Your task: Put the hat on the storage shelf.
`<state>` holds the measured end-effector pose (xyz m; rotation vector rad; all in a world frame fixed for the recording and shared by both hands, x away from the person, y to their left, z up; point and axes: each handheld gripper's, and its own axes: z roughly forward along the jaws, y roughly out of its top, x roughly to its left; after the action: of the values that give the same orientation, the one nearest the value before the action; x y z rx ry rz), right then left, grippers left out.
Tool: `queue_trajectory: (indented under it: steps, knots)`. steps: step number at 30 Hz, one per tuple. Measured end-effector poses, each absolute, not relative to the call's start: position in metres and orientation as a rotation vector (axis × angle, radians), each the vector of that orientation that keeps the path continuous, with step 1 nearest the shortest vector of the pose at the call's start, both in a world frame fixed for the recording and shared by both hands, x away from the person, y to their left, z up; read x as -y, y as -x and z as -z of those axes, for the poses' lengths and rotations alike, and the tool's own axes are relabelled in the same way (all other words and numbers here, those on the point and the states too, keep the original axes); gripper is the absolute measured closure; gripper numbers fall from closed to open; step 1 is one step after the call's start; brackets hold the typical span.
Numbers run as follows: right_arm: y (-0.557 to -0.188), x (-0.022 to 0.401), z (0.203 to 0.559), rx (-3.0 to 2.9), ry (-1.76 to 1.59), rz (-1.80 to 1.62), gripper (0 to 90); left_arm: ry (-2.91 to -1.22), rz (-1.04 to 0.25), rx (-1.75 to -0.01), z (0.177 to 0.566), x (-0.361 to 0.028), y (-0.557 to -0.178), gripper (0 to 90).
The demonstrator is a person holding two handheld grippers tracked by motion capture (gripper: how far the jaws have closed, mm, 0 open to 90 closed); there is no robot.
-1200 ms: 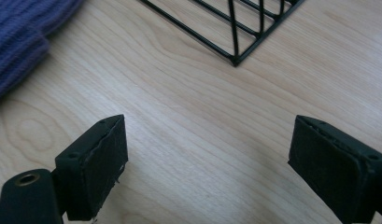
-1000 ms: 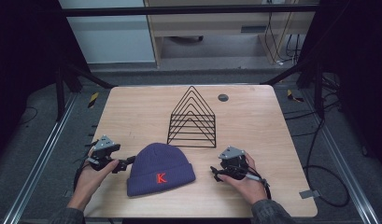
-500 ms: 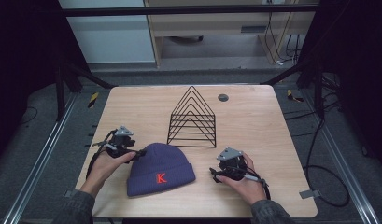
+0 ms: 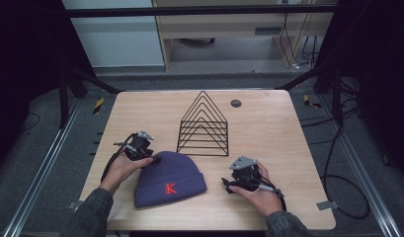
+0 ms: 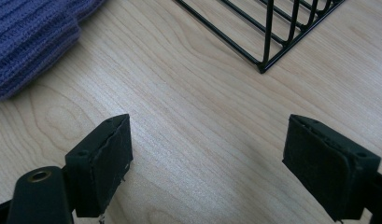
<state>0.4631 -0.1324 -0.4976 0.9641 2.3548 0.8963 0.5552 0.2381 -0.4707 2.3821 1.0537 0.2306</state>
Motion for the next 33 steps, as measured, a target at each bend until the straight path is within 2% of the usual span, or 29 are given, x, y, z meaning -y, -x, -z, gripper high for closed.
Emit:
queue_trajectory:
  steps: [1, 2, 4, 8, 12, 21, 25, 33]
  knots:
    - [-0.463, 0.132, 0.497, -2.353, -0.965, -0.898, 15.7, -2.39, -0.216, -1.052, 0.471, -0.237, -0.555, 52.4]
    - [-0.463, 0.132, 0.497, -2.355, -0.964, -0.897, 15.7, -2.386, -0.21, -1.055, 0.472, -0.236, -0.555, 59.1]
    - [-0.463, 0.132, 0.497, -2.356, -0.963, -0.896, 15.7, -2.401, -0.204, -1.046, 0.471, -0.234, -0.553, 61.5]
    - [-0.463, 0.133, 0.497, -2.349, -0.964, -0.897, 15.7, -2.402, -0.209, -1.035, 0.468, -0.233, -0.549, 74.1]
    - [-0.464, 0.134, 0.496, -2.339, -0.968, -0.902, 15.7, -2.365, -0.243, -1.017, 0.464, -0.234, -0.539, 78.8]
    - [-0.464, 0.134, 0.496, -2.337, -0.973, -0.903, 15.7, -2.291, -0.4, -0.902, 0.429, -0.232, -0.501, 80.2]
    - [-0.463, 0.135, 0.494, -2.328, -0.966, -0.905, 16.3, -2.272, -0.5, -0.793, 0.403, -0.221, -0.478, 80.2]
    - [-0.459, 0.136, 0.486, -2.309, -0.964, -0.986, 14.5, -2.244, -0.575, -0.68, 0.373, -0.21, -0.453, 80.3]
